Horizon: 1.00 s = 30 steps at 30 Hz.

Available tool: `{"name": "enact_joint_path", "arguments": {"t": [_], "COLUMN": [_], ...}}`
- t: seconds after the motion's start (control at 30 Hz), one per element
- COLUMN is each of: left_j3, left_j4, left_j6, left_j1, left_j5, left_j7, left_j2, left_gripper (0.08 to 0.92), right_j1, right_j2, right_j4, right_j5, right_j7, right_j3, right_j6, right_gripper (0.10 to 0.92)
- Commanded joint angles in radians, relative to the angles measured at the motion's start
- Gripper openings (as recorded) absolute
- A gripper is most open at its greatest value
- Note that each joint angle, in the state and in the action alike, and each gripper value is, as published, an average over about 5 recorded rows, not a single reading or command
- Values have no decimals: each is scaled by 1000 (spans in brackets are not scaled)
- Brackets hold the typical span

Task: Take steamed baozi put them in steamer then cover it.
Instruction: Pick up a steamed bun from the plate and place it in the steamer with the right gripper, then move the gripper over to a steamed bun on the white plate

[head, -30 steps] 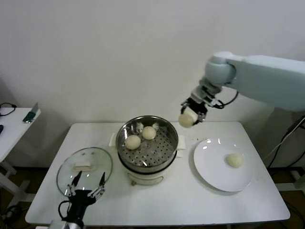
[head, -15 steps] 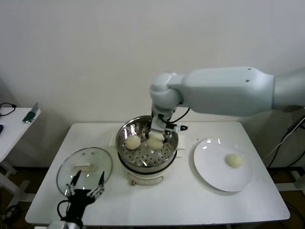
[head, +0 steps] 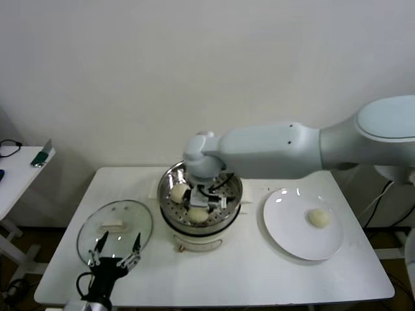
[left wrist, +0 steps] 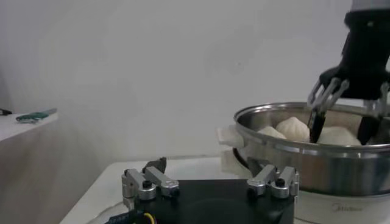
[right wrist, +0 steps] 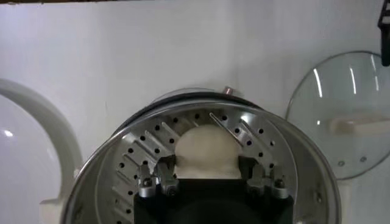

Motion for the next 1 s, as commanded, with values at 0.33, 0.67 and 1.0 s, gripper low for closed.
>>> {"name": "enact_joint_path", "arguments": {"t": [0.33,0.67,1.0], "left_j3": [1,2,8], "left_j4": [-8,-10,-6], "left_j6": [0,4,11], "left_j1": [4,0,-18], "left_j5": [0,2,-1], "left_j7": [-1,0,3], "left_j2": [-5,-2,-1], "left_gripper": [823,823,823], "right_j1": [-3,345,384], "right_j2": [-19,-316,-702], "right_j4": [-54,-82,-162], "right_j5": [23,526,612], "right_j7": [48,-164,-133], "right_j3": [26,-142,-406], "right_j6": [-10,-46,-240], "right_gripper": [811,823,823]}}
